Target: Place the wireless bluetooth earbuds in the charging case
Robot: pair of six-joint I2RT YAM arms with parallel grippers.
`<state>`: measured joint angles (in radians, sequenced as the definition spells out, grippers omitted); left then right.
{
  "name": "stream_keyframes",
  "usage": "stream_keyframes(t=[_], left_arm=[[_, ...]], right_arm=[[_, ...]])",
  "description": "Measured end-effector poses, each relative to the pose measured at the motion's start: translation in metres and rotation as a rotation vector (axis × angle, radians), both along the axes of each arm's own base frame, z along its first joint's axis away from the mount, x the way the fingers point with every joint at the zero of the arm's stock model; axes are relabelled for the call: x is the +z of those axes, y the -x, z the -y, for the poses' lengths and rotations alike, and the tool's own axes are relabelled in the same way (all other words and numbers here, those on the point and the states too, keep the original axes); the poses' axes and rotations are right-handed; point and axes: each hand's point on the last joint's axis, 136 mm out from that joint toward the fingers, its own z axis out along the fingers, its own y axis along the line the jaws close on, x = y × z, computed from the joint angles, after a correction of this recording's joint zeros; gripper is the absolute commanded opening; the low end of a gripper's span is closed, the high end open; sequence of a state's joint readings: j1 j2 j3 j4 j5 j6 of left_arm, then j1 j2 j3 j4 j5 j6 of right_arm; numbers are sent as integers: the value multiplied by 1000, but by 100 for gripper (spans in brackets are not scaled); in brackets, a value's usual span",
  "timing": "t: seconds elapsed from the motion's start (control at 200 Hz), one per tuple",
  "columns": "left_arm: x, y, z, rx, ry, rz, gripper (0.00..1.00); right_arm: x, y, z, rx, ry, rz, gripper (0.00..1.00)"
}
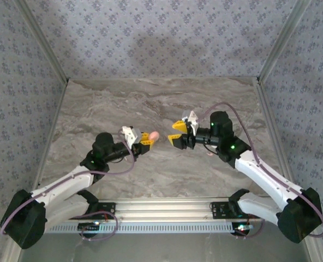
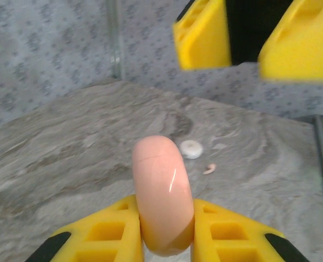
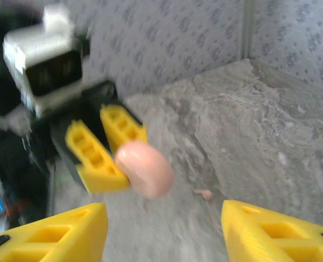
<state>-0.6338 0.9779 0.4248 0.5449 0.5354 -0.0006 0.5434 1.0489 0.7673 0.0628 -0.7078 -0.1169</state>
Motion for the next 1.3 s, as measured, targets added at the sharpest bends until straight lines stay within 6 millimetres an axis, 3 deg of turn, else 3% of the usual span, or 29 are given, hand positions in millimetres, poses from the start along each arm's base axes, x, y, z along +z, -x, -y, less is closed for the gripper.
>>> stream_keyframes(t=[0.13,0.24,0.745,0.964,1.189,1.299], left_arm=[[19,14,10,-113,29,18,21],[23,21,14,-173,36,13,21],[29,36,20,-276,45,1,22],[30,39,21,-293,46,0,21],[32,42,24,-310,48,3,21],[33,44,24,-321,49,4,21]], right_arm=[[-17,16,4,123,96,95,54],[-22,24,2,205,131,129,54],[-7,32,-18,409,98,174,47],[5,39,-23,476,55,190,39],[4,41,-28,518,42,165,34],[4,42,-29,534,39,160,24]])
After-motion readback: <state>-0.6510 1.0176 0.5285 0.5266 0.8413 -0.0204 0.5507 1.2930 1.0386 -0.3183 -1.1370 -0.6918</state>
